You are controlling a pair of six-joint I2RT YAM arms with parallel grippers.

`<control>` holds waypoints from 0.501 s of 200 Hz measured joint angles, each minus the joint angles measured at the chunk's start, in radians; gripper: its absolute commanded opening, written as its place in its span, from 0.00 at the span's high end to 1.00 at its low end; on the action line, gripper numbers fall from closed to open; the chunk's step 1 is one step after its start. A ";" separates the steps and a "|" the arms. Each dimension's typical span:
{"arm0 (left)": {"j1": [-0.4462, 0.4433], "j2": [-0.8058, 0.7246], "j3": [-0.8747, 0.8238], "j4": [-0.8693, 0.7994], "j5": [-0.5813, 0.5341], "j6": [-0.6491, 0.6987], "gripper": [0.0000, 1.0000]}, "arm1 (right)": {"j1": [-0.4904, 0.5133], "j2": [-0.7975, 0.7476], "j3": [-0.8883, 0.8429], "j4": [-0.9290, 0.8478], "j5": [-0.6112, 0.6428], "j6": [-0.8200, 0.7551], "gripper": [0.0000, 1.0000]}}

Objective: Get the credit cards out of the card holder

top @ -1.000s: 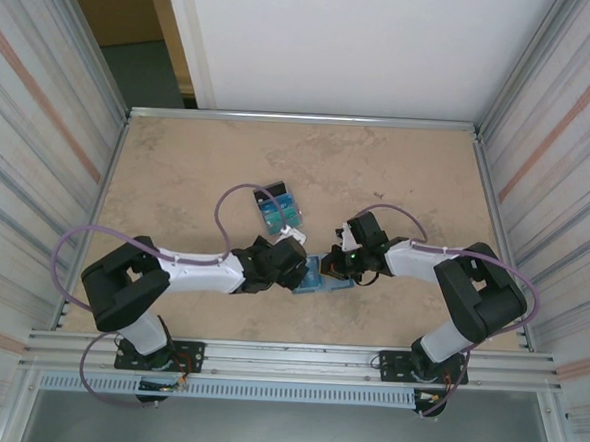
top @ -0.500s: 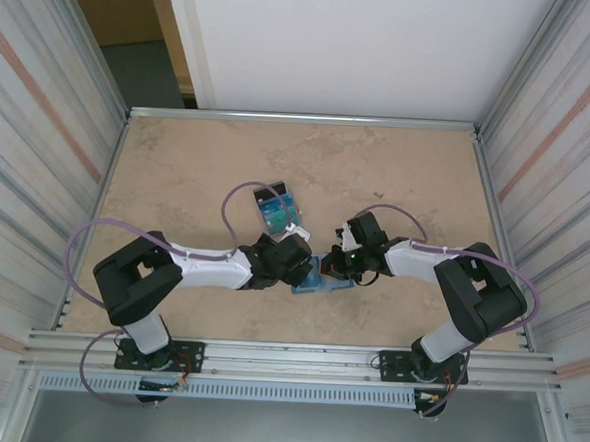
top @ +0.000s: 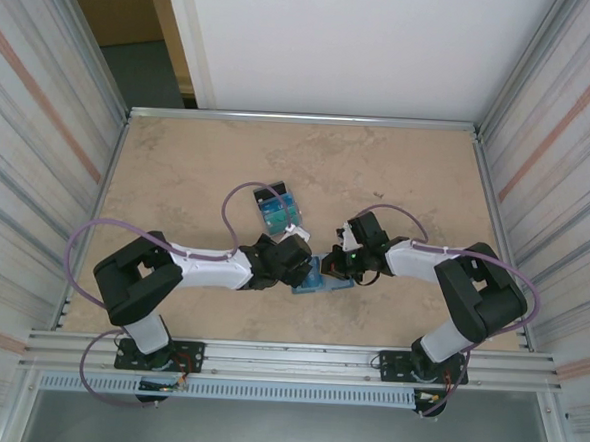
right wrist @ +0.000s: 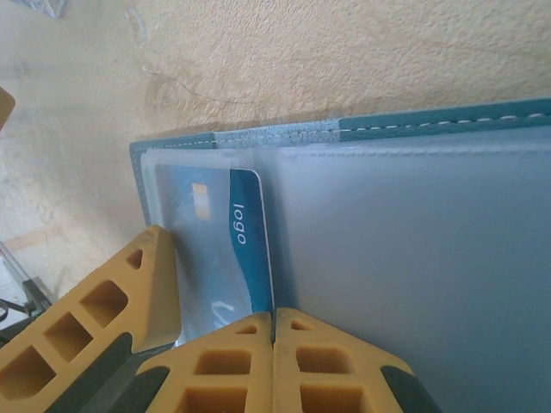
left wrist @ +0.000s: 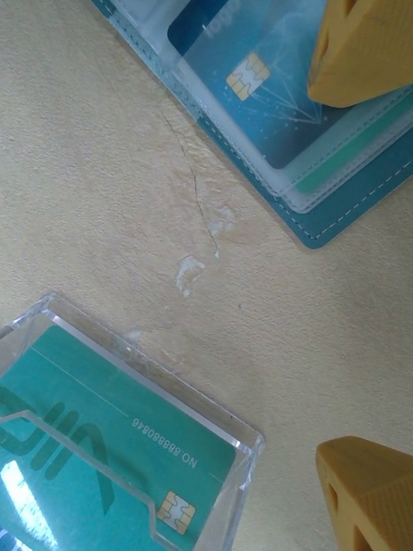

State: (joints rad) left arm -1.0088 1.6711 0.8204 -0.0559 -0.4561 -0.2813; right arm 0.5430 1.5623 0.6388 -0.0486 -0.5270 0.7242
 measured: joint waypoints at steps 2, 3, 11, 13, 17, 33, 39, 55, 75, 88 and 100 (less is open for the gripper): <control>0.000 0.000 0.000 0.000 0.000 0.000 0.01 | -0.001 -0.001 0.000 -0.001 0.000 0.000 1.00; 0.000 0.000 0.000 0.000 0.000 0.000 0.01 | -0.001 -0.002 0.000 -0.002 0.000 0.000 1.00; 0.000 0.000 0.000 0.000 -0.001 0.000 0.01 | -0.005 -0.005 0.000 -0.005 0.003 0.000 1.00; 0.000 0.000 0.000 0.000 -0.001 0.000 0.01 | -0.006 -0.005 0.000 -0.006 0.003 0.000 1.00; 0.000 0.000 0.000 0.000 -0.001 0.000 0.01 | -0.007 -0.007 0.000 -0.008 0.003 0.000 1.00; 0.000 0.000 0.000 -0.003 -0.004 0.004 0.01 | -0.013 -0.010 0.000 -0.012 0.006 0.000 1.00; 0.000 0.000 0.000 -0.004 -0.008 0.006 0.01 | -0.015 -0.011 0.000 -0.014 0.007 0.000 1.00; 0.000 0.000 0.000 -0.006 -0.010 0.011 0.01 | -0.020 -0.016 0.000 -0.021 0.010 0.000 1.00; 0.000 0.000 0.000 -0.007 -0.014 0.016 0.01 | -0.024 -0.026 0.000 -0.032 0.011 0.000 1.00; 0.000 0.000 0.000 -0.007 -0.016 0.019 0.01 | -0.028 -0.032 0.000 -0.037 0.012 0.000 1.00; 0.000 0.000 0.000 -0.008 -0.017 0.020 0.01 | -0.033 -0.039 0.000 -0.043 0.014 0.000 1.00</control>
State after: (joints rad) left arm -1.0088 1.6711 0.8204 -0.0635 -0.4728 -0.2611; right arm 0.5102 1.5238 0.6388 -0.0914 -0.5129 0.7238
